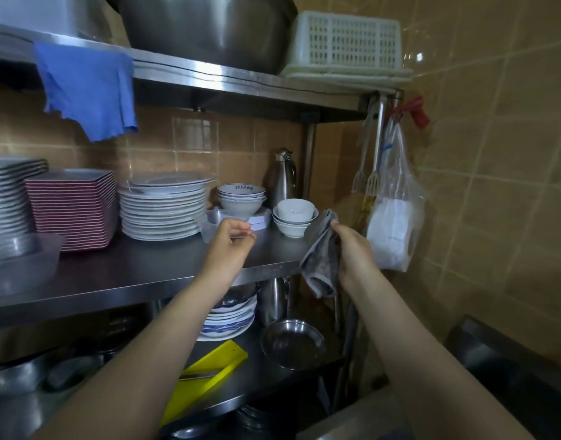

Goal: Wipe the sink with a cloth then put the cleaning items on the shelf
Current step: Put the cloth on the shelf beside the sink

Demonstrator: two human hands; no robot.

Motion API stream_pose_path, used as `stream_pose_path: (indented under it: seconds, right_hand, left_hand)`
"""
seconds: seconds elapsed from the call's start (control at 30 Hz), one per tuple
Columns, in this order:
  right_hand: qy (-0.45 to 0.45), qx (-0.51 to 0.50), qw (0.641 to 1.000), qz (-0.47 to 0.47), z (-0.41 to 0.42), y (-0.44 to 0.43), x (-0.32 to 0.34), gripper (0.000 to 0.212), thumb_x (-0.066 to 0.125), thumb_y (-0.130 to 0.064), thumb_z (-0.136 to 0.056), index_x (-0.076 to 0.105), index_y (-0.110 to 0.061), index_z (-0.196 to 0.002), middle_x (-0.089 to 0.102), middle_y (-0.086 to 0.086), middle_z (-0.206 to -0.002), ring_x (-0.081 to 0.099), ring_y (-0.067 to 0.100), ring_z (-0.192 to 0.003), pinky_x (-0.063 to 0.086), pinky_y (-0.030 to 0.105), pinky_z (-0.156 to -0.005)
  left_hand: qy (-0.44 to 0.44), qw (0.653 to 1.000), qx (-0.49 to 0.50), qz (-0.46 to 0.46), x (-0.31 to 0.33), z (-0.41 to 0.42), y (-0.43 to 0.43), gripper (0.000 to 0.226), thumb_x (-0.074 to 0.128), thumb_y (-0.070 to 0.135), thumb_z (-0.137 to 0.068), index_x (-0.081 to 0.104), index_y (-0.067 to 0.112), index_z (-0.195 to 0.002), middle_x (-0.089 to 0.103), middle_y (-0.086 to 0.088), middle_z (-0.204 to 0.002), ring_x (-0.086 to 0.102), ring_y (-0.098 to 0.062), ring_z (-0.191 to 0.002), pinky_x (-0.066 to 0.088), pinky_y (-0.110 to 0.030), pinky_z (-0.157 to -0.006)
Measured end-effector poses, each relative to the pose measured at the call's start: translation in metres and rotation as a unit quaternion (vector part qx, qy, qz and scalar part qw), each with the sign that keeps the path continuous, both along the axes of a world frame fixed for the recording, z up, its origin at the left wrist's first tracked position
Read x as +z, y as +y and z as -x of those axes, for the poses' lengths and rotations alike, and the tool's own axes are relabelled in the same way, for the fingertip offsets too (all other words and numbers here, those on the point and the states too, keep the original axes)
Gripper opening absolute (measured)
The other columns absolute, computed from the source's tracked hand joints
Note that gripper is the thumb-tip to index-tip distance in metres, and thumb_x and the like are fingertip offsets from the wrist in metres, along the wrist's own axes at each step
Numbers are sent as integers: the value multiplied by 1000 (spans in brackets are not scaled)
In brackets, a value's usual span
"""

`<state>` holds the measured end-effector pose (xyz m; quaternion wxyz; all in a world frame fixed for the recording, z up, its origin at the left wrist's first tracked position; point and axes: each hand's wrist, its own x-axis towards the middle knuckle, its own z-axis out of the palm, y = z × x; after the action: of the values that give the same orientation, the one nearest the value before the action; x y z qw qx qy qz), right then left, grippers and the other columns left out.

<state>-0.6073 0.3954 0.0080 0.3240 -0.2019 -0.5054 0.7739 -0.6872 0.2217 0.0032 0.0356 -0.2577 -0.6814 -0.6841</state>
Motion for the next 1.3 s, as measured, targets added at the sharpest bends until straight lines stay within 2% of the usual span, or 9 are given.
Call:
stream_pose_path:
  seconds: [0.1,0.27,0.37,0.5,0.73,0.87,1.0,1.17,1.3]
  right_hand:
    - [5,6,1000,-10,37,21,-15,16,62,-24,-86,69,-13,-95,72,10,-91,69,26,-84,55,33,-74]
    - [1,-2,1000,-19,91,64,-39,9,63,-23,-86,70,-18,-86,73,7,-86,70,22,-79,53,30,-65]
    - [-5,-11,1000,-26,119,86,-50,8,64,-21,-85,70,-17,-82,73,9,-87,69,25,-83,54,32,-72]
    - [-24,-34,998,-41,149,102,-56,7,65,-20,-84,69,-19,-78,71,3,-78,67,20,-79,51,28,-66]
    - [-47,-44,995,-81,180,116,-55,19,62,-16,-86,64,-2,-99,66,6,-80,63,21,-79,51,32,-78]
    - [-84,-73,989,-97,192,124,-55,8,62,-20,-87,67,-14,-89,65,-2,-79,62,14,-79,50,27,-73]
    - [-137,-81,973,-165,205,137,-57,12,63,-20,-86,67,-24,-76,67,-9,-73,63,8,-76,49,20,-68]
    - [-188,-77,946,-252,217,153,-70,4,67,-20,-84,69,-21,-82,67,-11,-80,59,-3,-73,46,8,-57]
    - [-211,-58,924,-315,223,155,-85,21,72,-14,-80,70,-8,-101,69,0,-91,62,5,-79,51,16,-72]
  left_hand:
    - [3,1000,11,3,-7,34,23,21,55,6,-88,51,24,-80,55,8,-86,52,-1,-81,45,-38,-93]
    - [-10,999,1,37,-18,89,77,22,56,5,-87,52,25,-79,57,10,-82,52,1,-78,46,-41,-93]
    - [-25,999,-3,39,-25,117,107,22,58,7,-86,53,27,-78,58,9,-83,54,-6,-81,46,-46,-95]
    - [-52,998,-24,38,-38,140,136,22,57,7,-86,52,26,-78,57,6,-83,55,-16,-87,45,-48,-95]
    - [-67,996,-60,27,-58,181,146,21,54,5,-88,51,25,-80,60,5,-88,56,-18,-92,45,-45,-95]
    - [-81,994,-73,27,-60,202,147,21,53,6,-88,51,25,-80,60,-1,-91,57,-17,-87,47,-38,-85]
    - [-83,993,-85,19,-57,223,147,20,53,6,-89,51,24,-80,60,-8,-96,56,-19,-86,47,-38,-83]
    - [-84,992,-93,28,-62,241,150,19,54,8,-89,52,25,-80,61,-8,-99,58,-23,-90,48,-39,-85]
    - [-93,990,-106,20,-70,248,155,20,54,7,-89,52,25,-80,61,-6,-96,58,-22,-93,48,-37,-81]
